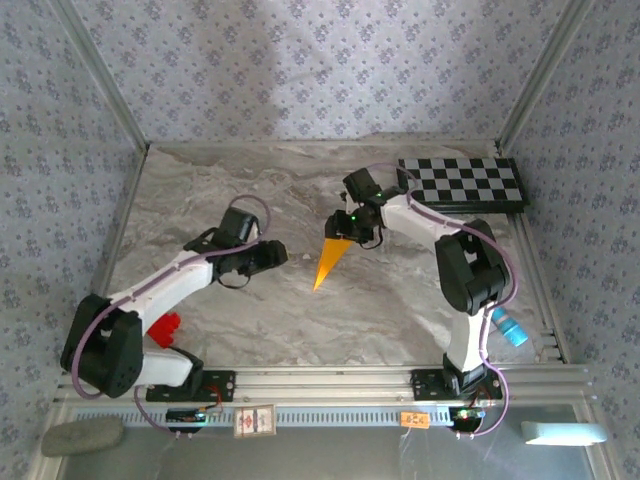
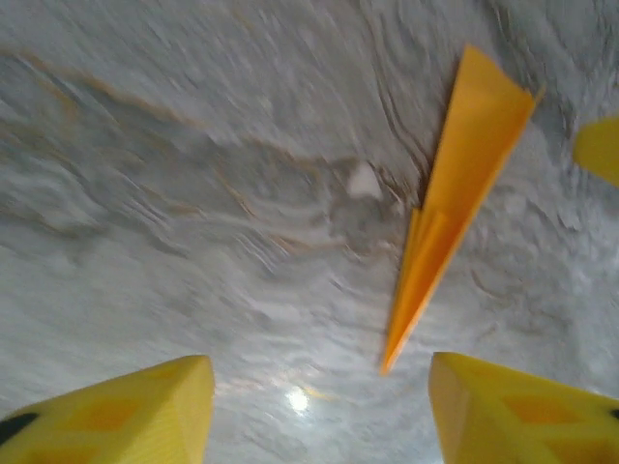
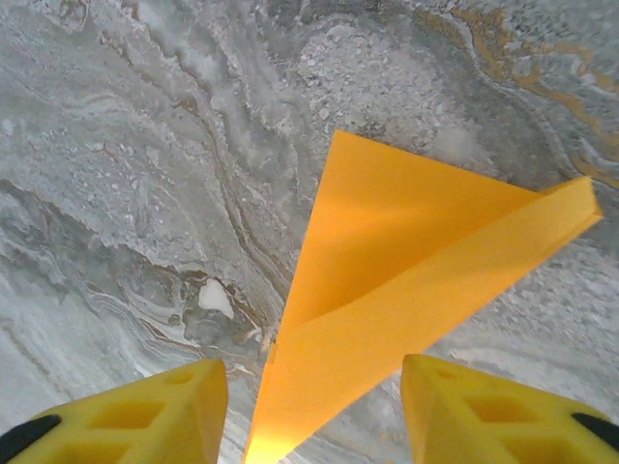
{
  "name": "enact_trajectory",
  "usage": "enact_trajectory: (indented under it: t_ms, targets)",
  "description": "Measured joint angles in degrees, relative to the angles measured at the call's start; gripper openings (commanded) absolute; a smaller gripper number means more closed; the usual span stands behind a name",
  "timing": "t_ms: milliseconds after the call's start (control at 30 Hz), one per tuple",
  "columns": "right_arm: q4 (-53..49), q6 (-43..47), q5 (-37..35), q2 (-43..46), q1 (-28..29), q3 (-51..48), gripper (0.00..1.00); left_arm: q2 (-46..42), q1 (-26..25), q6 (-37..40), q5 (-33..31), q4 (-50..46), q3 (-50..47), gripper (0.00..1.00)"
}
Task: Fold a paper plane with a square sheet of paper (pick it up from the middle)
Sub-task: Fold the wing for the fifth time at the center of the table, then turn over a paper plane at the center of the table.
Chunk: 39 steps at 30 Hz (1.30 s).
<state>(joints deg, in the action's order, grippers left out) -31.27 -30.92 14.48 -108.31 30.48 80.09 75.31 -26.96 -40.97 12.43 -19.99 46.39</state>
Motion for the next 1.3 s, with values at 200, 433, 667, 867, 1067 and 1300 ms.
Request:
enact_trajectory:
  t_ms: [200, 433, 667, 867, 1067, 1300]
  targets:
    - [-6.38, -5.97, -11.04, -0.76, 4.28, 3.23, 0.63, -3.8, 5.55, 2.54, -4.9, -1.14, -0.04, 0.93]
    - [-12.98, -14.27, -20.31, -8.04, 9.97, 13.18, 0.64, -9.75, 10.49, 4.66, -8.22, -2.32, -2.78, 1.0]
    - [-19.85, -20.39, -24.65, -14.8, 11.76, 19.04, 0.59, -12.17, 12.76, 6.86, -8.66, -3.96, -4.24, 1.0]
    - [-22.93, -22.1, -26.6, -16.5, 11.74, 20.35, 0.5, -12.17, 13.49, 7.5, -8.39, -4.09, -4.66, 1.0]
    - [-24.39, -22.93, -27.65, -16.5, 11.96, 21.11, 0.37, -12.17, 13.75, 7.52, -7.52, -4.09, -4.68, 1.0]
    - [-24.96, -23.54, -27.61, -16.5, 11.96, 21.16, 0.29, -12.22, 13.86, 7.5, -7.1, -4.07, -4.81, 1.0]
